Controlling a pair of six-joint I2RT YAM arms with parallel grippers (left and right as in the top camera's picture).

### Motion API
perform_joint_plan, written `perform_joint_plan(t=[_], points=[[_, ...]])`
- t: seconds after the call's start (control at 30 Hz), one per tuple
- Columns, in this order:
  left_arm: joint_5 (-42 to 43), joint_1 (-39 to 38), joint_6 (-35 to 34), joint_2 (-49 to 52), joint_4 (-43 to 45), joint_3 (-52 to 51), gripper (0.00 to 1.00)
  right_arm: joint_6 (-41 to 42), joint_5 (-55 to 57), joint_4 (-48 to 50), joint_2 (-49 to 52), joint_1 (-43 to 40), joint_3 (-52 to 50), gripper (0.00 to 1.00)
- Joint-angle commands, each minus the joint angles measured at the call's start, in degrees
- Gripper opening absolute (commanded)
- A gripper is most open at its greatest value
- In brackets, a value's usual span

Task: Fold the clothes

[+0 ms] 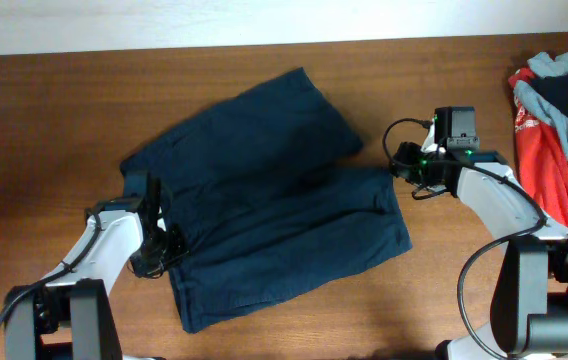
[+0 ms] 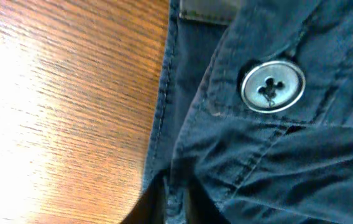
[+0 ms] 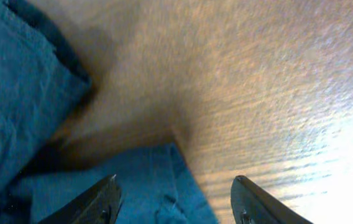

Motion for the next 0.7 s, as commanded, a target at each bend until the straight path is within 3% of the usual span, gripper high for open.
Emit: perform_joint_plan(t=[0.0,0.1,0.27,0.33,0.37,0.43,0.5,0.67], points=[[-4.55,0.20,2.27,0.48,-0.31,0.74,0.15,-1.36,-4.79,-0.44,-0.35,-0.15,0.66,0.62],[-5.95,0.20,3.19,0.48,-1.97,4.00,0.18,-15.39,-21.64,4.90,-0.35,-0.04,0.66,0.61],[-5.53,0.20,3.37,0.48,-2.21,9.27,0.28,-13.73,-23.15,14.08,0.04,-0.04,0.66,0.55],[-5.55,0.20,3.41,0.48,0.04,10.49,0.44,-10.54,-21.62,17.70,1.53,-0.04,0.66,0.55],[-5.57,0.20,3.61,0.48,3.80,10.54,0.61,-7.67,-20.39,20.20,3.50,-0.04,0.66,0.55],[-5.51,0.20,3.58,0.48,7.74,10.54,0.70,-5.03,-20.44,22.69,5.81,-0.04,0.66,0.55],[-5.53,0.20,3.61,0.55,11.96,10.54,0.75,-2.49,-20.83,25.94,9.55,0.15,0.66,0.59],[-5.53,0.20,4.00,0.87,16.33,10.54,0.79,-2.03,-22.32,31.06,16.04,1.99,0.66,0.83]])
